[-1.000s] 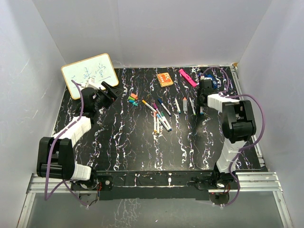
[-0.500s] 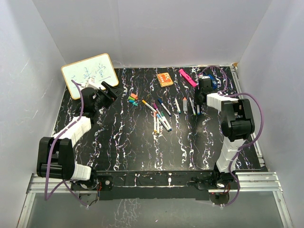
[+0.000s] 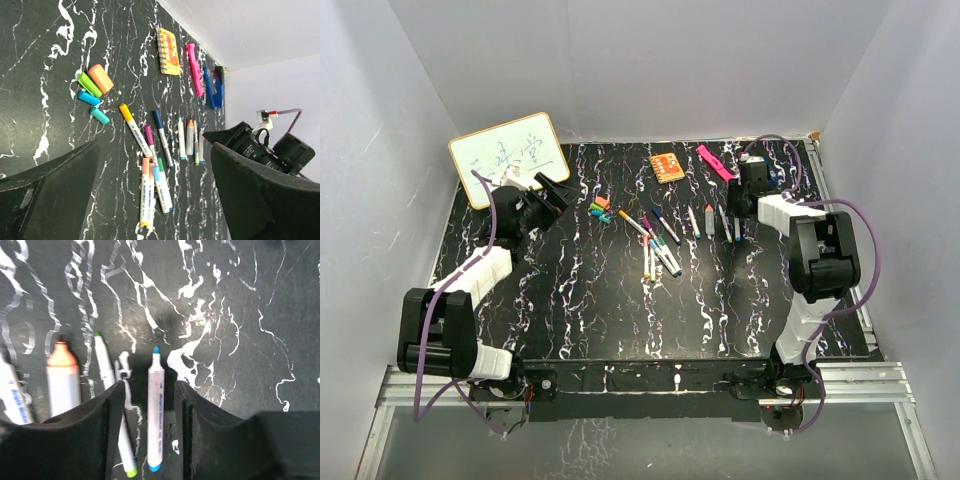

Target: Open the pen caps

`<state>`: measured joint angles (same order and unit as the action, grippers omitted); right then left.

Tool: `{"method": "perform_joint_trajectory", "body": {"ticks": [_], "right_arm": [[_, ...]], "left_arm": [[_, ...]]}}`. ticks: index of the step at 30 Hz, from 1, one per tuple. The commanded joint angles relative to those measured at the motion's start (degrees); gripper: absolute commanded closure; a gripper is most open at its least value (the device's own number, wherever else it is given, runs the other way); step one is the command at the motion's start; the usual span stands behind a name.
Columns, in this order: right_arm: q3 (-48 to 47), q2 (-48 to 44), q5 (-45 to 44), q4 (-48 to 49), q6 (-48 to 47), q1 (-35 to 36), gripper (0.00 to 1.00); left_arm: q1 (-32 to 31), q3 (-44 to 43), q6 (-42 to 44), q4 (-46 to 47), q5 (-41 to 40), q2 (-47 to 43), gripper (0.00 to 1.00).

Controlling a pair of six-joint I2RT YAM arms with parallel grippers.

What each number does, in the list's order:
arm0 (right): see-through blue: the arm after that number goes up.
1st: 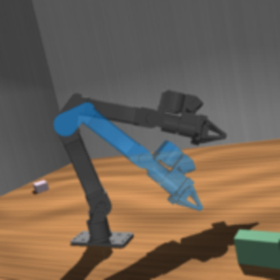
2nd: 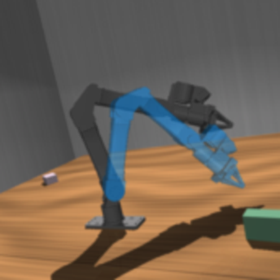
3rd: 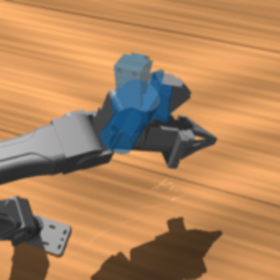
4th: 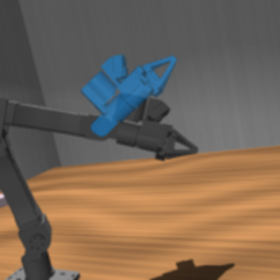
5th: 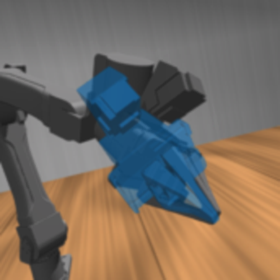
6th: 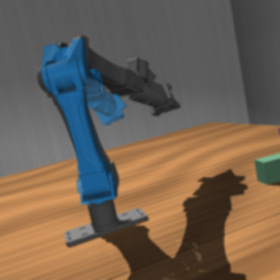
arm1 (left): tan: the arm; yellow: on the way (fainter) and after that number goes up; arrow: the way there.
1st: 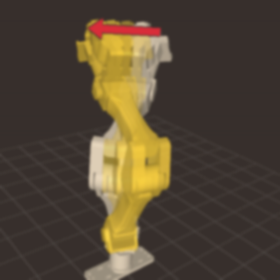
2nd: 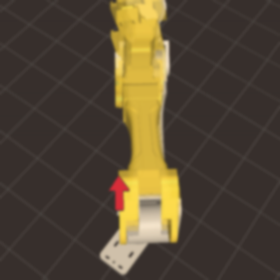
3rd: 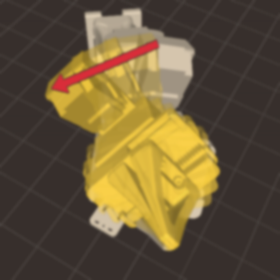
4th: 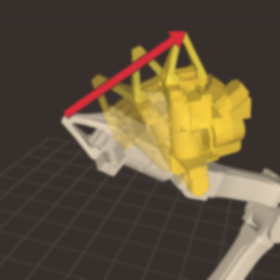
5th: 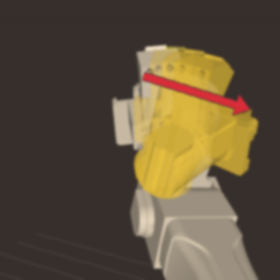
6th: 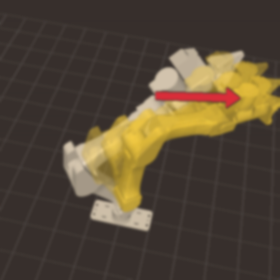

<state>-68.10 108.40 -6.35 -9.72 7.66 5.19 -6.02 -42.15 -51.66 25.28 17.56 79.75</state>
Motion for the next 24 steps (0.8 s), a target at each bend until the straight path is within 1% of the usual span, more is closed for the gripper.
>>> {"method": "perform_joint_trajectory", "body": {"ticks": [1, 3, 6, 8, 12, 14, 17, 24], "right_arm": [[-1.90, -9.19, 3.99, 2.24, 0.36, 0.47, 0.53], [-2.06, -11.91, 3.84, 1.38, -0.28, 2.12, 0.46], [-2.57, -13.54, 3.65, -0.36, -1.31, 5.80, 0.37], [-3.53, -13.09, 4.11, -1.97, -1.94, 8.71, 0.35], [-5.59, -9.65, 3.99, -3.99, -2.91, 15.00, 0.34], [-6.33, -7.10, 4.06, -4.00, -2.56, 17.04, 0.35], [-8.30, -3.40, 3.60, -4.89, -1.99, 19.30, 0.38], [-11.72, 2.70, 3.52, -6.50, -1.26, 22.03, 0.40]], "left_arm": [[0.05, -0.17, -0.89, 1.16, 1.00, -1.08, 0.02], [0.05, 0.18, -1.83, 2.41, 1.59, -1.08, 0.01], [0.05, 0.50, -3.04, 4.26, 3.09, -1.09, 0.02], [0.05, 0.43, -3.58, 4.68, 3.94, -1.08, 0.01], [0.09, 0.48, -3.58, 4.34, 4.39, -2.86, 0.01], [0.04, 0.85, -3.34, 4.65, 4.48, -3.75, 0.01], [0.04, 0.78, -2.71, 4.02, 4.98, -4.75, 0.01], [0.04, 0.94, -2.21, 3.98, 5.88, -5.46, 0.01]]}}
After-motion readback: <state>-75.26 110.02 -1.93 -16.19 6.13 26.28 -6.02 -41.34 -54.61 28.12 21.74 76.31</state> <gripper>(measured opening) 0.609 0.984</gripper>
